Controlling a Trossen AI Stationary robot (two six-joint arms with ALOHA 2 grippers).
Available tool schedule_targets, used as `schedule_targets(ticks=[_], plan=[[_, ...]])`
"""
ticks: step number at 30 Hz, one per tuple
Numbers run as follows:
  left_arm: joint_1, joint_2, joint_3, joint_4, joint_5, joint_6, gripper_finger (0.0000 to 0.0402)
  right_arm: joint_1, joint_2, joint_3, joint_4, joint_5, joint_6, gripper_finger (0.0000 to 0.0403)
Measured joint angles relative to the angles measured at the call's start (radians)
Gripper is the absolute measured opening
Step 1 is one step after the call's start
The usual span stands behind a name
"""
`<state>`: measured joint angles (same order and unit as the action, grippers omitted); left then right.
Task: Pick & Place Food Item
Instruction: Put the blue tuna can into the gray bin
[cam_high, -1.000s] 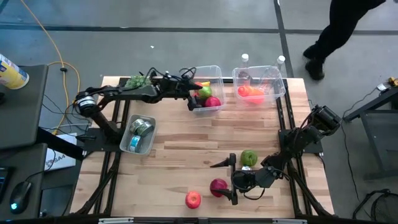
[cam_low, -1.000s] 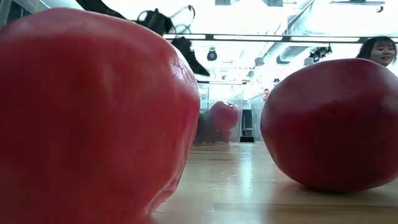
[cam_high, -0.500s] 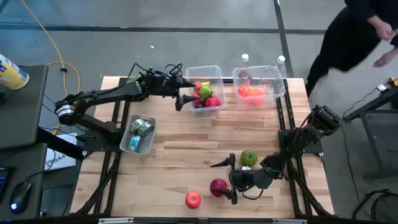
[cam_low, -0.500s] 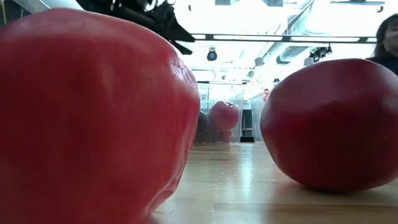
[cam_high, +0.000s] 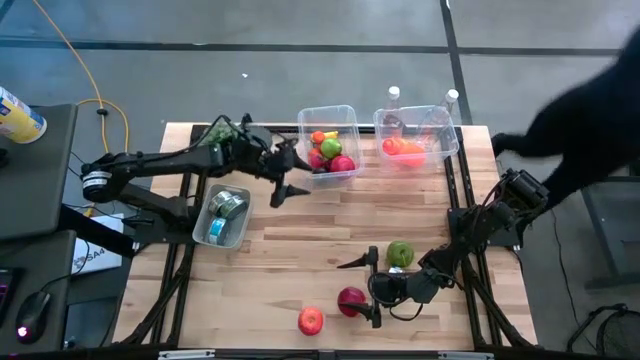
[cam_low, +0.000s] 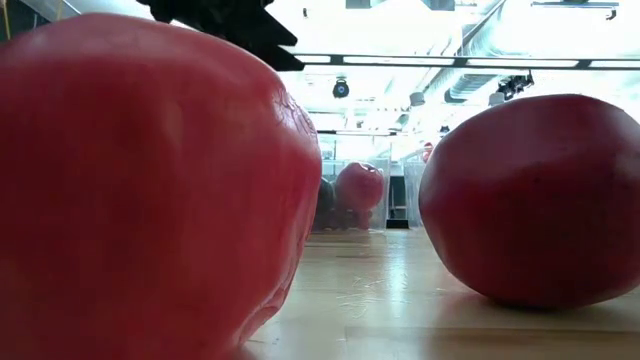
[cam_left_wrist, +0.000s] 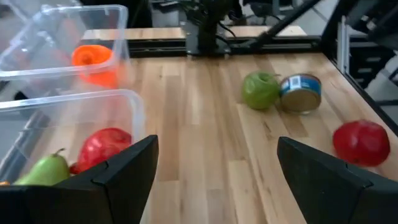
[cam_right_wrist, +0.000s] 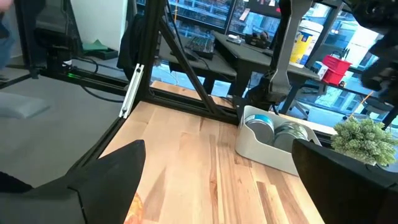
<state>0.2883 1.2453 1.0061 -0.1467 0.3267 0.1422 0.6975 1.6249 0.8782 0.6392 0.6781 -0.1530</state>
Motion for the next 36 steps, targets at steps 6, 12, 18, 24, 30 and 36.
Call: schedule_targets(ticks=[6,12,18,24,30,36], plan=[[-0.100,-0.002,0.000,-0.017,-0.062,0.003,0.0319,0.000,0.000,0.000,0.000,-0.043,0.120,0.0394],[-0.185,-0.014,0.001,-0.080,-0.062,0.002,0.0319,0.000,0.000,0.000,0.000,-0.129,0.297,0.0394],[-0.254,-0.018,0.001,-0.176,-0.064,-0.028,0.0319,0.003,0.000,0.000,-0.002,-0.166,0.420,0.0394],[-0.311,-0.018,0.002,-0.220,-0.067,-0.101,0.0319,0.003,0.000,0.000,0.000,-0.166,0.550,0.0394],[-0.364,-0.020,0.001,-0.221,-0.067,-0.114,0.0319,-0.002,0.000,0.000,-0.001,-0.163,0.549,0.0394],[-0.396,-0.020,0.001,-0.238,-0.066,-0.117,0.0319,-0.015,-0.082,0.041,-0.185,-0.236,0.473,0.0394]])
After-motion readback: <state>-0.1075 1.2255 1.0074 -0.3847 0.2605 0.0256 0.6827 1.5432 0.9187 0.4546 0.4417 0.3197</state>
